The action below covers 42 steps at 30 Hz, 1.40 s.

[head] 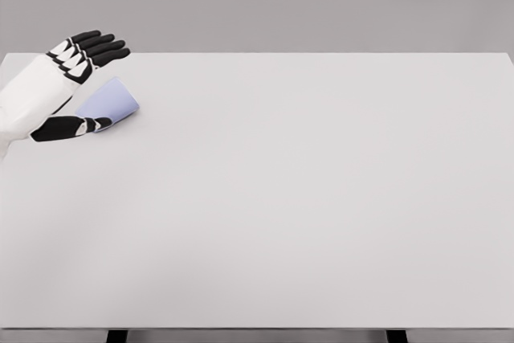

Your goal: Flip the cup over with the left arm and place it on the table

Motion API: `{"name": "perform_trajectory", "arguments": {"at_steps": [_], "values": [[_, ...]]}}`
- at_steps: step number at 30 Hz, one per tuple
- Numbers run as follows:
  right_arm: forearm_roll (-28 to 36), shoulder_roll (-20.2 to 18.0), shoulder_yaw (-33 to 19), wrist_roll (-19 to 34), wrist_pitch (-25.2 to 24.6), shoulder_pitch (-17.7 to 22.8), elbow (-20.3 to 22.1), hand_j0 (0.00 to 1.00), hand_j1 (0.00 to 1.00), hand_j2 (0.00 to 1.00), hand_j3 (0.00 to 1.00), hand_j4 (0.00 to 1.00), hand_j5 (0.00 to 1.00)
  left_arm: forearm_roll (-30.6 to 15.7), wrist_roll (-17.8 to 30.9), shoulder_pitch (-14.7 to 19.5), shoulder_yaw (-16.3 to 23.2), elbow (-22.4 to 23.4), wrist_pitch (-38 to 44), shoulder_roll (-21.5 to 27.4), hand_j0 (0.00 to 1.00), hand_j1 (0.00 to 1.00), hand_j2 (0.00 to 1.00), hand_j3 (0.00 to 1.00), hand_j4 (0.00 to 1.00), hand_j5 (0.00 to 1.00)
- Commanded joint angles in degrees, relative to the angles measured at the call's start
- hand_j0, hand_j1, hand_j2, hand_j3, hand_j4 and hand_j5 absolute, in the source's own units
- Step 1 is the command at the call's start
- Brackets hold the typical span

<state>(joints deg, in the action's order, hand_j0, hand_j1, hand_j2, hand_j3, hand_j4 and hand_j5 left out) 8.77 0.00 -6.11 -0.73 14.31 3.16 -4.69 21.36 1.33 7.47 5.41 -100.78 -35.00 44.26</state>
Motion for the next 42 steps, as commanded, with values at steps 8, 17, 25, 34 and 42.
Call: {"name": "perform_trajectory", "arguments": {"at_steps": [8,17,25,34,42], "values": [[0.1,0.0,-0.04,-0.06,-0.07,0.09,-0.14,1.0,1.0,1.0,1.0,1.0,1.0,1.84,1.13,0.18,0.04,0.33,0.0,-1.37,1.0,1.0,1.0,1.0,1.0,1.0],[0.1,0.0,-0.04,0.03,-0.07,0.09,-0.14,1.0,1.0,1.0,1.0,1.0,1.0,4.65,1.48,6.94,9.79,8.5,0.0,-0.24,1.0,1.0,1.0,1.0,1.0,1.0],[0.1,0.0,-0.04,0.03,-0.07,0.09,-0.14,1.0,1.0,1.0,1.0,1.0,1.0,-7.03,0.95,6.86,17.53,8.06,0.0,16.47,1.0,1.0,1.0,1.0,1.0,1.0],[0.1,0.0,-0.04,-0.06,-0.07,0.09,-0.14,1.0,1.0,1.0,1.0,1.0,1.0,-14.51,2.62,7.82,20.52,4.46,0.0,20.25,1.0,1.0,1.0,1.0,1.0,1.0],[0.1,0.0,-0.04,-0.06,-0.07,0.09,-0.14,1.0,1.0,1.0,1.0,1.0,1.0,-15.56,2.53,8.26,22.01,6.13,0.0,20.16,1.0,1.0,1.0,1.0,1.0,1.0]]}}
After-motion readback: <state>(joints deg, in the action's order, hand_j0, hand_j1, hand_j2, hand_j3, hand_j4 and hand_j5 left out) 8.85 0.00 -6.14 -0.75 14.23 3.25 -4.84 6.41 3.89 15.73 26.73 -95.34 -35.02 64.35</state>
